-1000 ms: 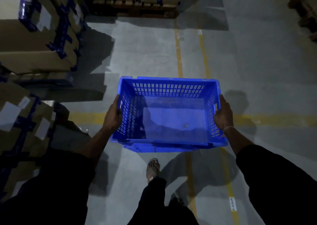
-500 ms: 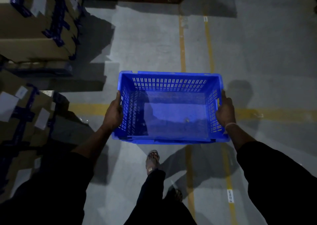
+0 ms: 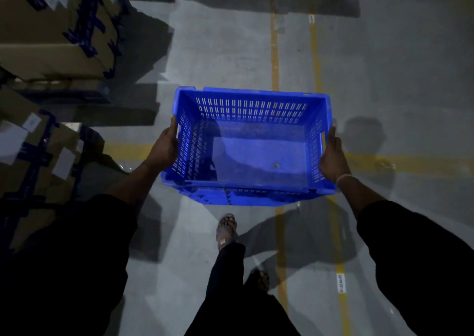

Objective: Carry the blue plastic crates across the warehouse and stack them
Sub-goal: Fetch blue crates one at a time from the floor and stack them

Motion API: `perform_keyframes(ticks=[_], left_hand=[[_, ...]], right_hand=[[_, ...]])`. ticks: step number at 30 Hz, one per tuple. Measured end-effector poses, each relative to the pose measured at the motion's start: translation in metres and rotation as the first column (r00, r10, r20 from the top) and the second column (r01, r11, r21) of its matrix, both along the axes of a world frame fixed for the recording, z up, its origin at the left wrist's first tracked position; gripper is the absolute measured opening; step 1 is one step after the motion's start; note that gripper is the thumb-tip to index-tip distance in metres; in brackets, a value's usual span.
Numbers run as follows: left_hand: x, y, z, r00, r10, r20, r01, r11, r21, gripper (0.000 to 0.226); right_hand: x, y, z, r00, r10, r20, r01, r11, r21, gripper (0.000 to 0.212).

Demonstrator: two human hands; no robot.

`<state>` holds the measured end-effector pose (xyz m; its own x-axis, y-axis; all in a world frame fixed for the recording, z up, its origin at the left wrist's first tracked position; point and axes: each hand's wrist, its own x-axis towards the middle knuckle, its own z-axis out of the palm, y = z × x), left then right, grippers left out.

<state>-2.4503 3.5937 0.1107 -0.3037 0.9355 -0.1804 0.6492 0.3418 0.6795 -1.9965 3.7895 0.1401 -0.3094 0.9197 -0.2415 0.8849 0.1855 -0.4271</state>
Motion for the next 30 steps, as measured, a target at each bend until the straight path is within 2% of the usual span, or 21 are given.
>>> perform_keyframes(ticks=[2,8,14,16,20,23,27,30], left_hand=[[0.006,-0.003,0.005,0.998,-0.037,-0.044,0.038,0.999,0.022,0.084],[0.004,-0.011,0.010,0.998,-0.059,0.021,0.059,0.998,-0.024,0.096],[0.026,-0.014,-0.011,0.957,0.041,-0.287,-0.017,0.996,0.086,0.095],[0.023,-0.012,-0.017,0.945,0.032,-0.326,0.006,0.993,0.117,0.095],[0.016,-0.002,-0.014,0.959,0.033,-0.282,0.003,0.992,0.126,0.088],[0.013,-0.001,-0.013,0.962,0.049,-0.269,-0.024,0.995,0.099,0.084],[0.020,-0.014,-0.019,0.945,0.041,-0.324,-0.024,0.998,0.055,0.098],[0.021,-0.018,-0.013,0.927,0.023,-0.375,-0.051,0.997,-0.066,0.104]], right_hand=[[0.002,-0.001,0.003,1.000,0.007,0.015,-0.006,0.999,-0.044,0.104],[0.006,-0.006,0.012,1.000,0.020,0.012,-0.019,0.994,-0.109,0.106],[-0.004,0.002,-0.006,0.999,0.012,0.045,-0.016,0.995,0.095,0.101],[-0.006,0.008,-0.012,0.998,0.007,0.056,-0.014,0.991,0.133,0.099],[-0.011,0.018,-0.013,0.998,-0.023,0.053,0.015,0.988,0.152,0.092],[-0.013,0.019,-0.012,0.998,-0.019,0.065,0.009,0.987,0.162,0.093],[-0.008,0.007,-0.011,0.997,-0.009,0.082,-0.004,0.988,0.152,0.095],[-0.003,0.003,-0.015,0.998,0.038,0.059,-0.047,0.984,0.170,0.096]])
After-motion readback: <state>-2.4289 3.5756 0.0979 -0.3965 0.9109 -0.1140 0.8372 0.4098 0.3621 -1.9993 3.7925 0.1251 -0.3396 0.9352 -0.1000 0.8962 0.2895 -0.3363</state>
